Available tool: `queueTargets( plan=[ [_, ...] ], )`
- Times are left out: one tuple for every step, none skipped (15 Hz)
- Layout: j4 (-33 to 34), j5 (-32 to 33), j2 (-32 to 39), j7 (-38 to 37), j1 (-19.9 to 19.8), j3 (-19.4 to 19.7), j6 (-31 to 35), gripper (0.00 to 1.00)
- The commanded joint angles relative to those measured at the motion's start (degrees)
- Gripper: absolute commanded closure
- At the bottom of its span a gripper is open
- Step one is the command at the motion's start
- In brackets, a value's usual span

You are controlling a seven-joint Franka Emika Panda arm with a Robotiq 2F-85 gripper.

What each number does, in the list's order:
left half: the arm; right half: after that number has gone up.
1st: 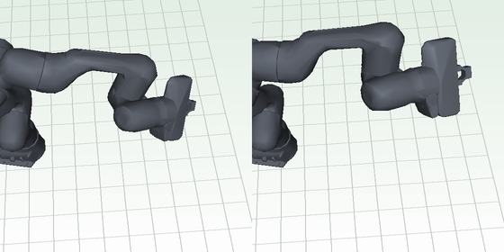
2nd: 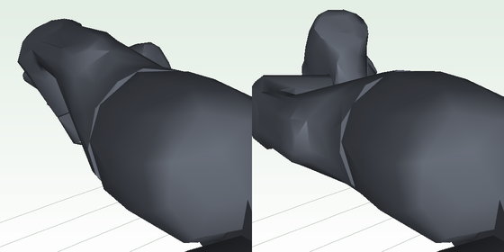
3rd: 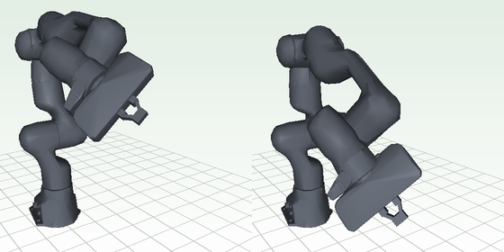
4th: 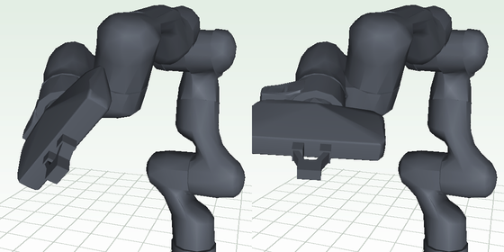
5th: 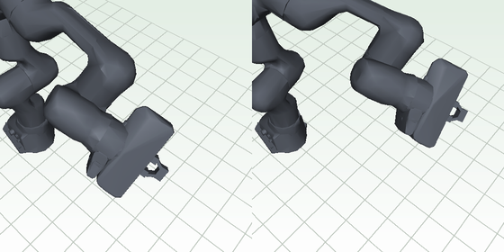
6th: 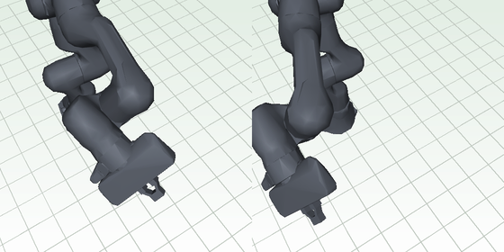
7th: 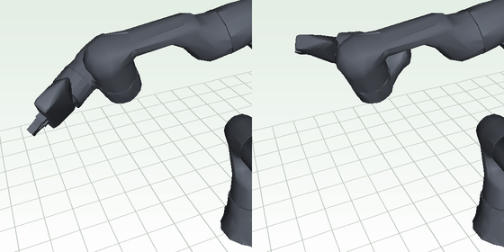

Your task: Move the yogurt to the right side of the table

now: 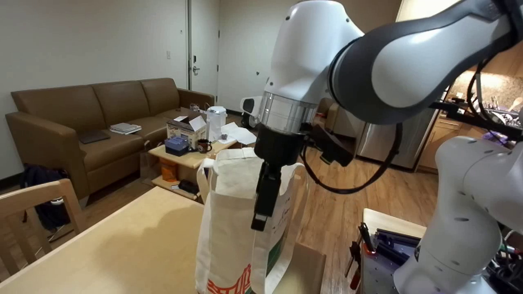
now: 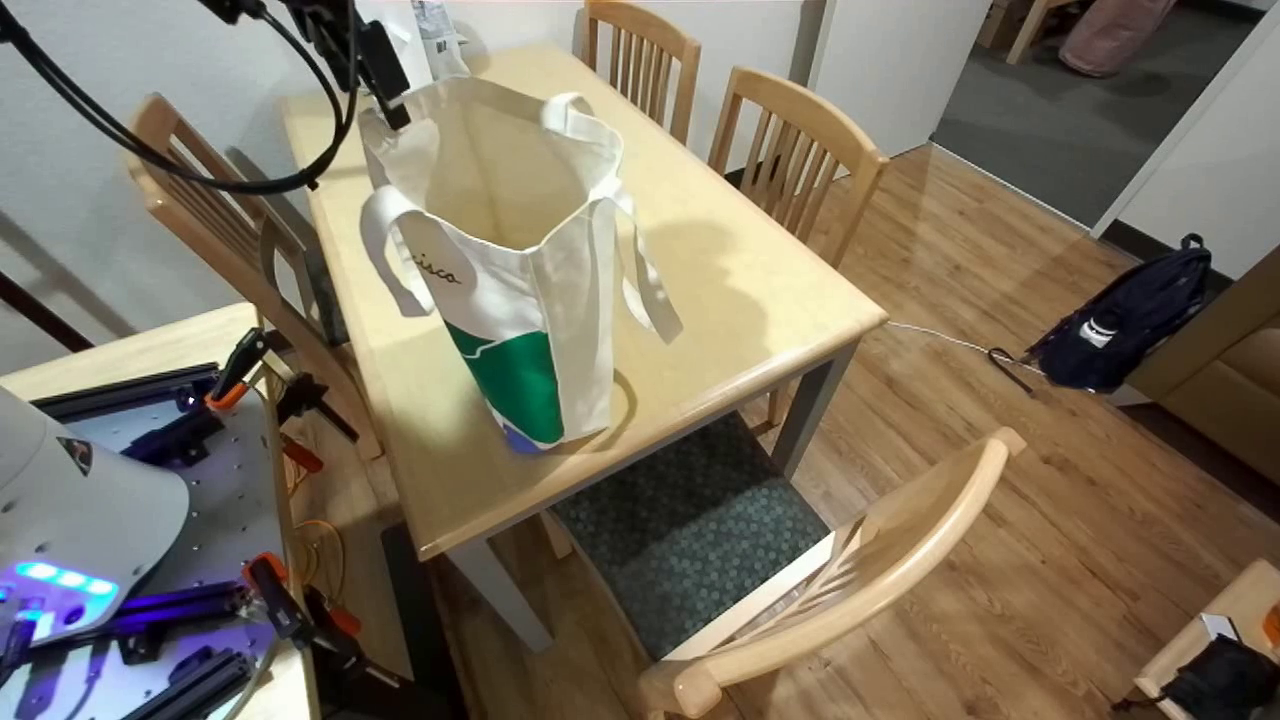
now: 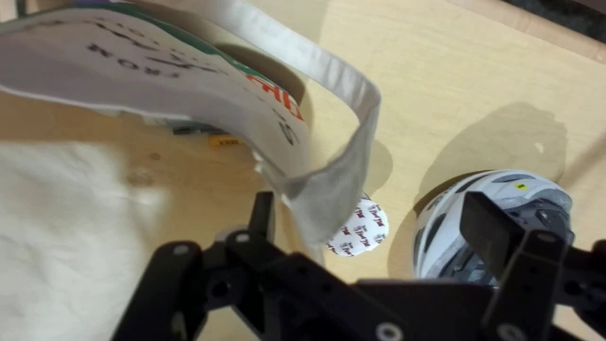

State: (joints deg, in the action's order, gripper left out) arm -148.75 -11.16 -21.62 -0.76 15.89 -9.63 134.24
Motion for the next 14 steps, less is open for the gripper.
queueTargets(
  plan=[
    [2.3, 10.5, -2.2, -5.1, -5.0, -2.1, -7.4, 0.00],
    [3.7, 12.9, -2.3, -5.3, -5.6, -2.2, -9.6, 0.00],
    [4.8, 14.7, -2.3, -5.2, -5.9, -2.4, -11.1, 0.00],
    [6.3, 16.1, -2.0, -4.4, -5.9, -2.5, -12.3, 0.00],
    [8.2, 17.1, -1.3, -3.1, -5.9, -2.2, -13.4, 0.00],
    [9.8, 18.0, -0.8, -2.4, -5.6, -2.3, -14.0, 0.00],
    [11.3, 18.7, -0.4, -1.9, -5.3, -2.4, -14.6, 0.00],
    [12.6, 18.9, 0.2, -0.5, -4.8, -2.4, -14.1, 0.00],
    [13.9, 19.0, 1.1, 2.0, -3.9, -2.4, -12.9, 0.00],
    [15.0, 18.8, 1.9, 4.7, -3.1, -2.3, -11.8, 0.00],
    [16.4, 18.0, 3.2, 7.0, -2.3, -2.4, -10.8, 0.00],
    [17.4, 17.5, 4.4, 9.1, -1.6, -2.4, -9.4, 0.00],
    [18.4, 17.3, 5.9, 11.2, -0.9, -2.5, -8.1, 0.00],
    [19.2, 17.1, 7.5, 13.3, -0.3, -2.5, -6.3, 0.00]
  ],
)
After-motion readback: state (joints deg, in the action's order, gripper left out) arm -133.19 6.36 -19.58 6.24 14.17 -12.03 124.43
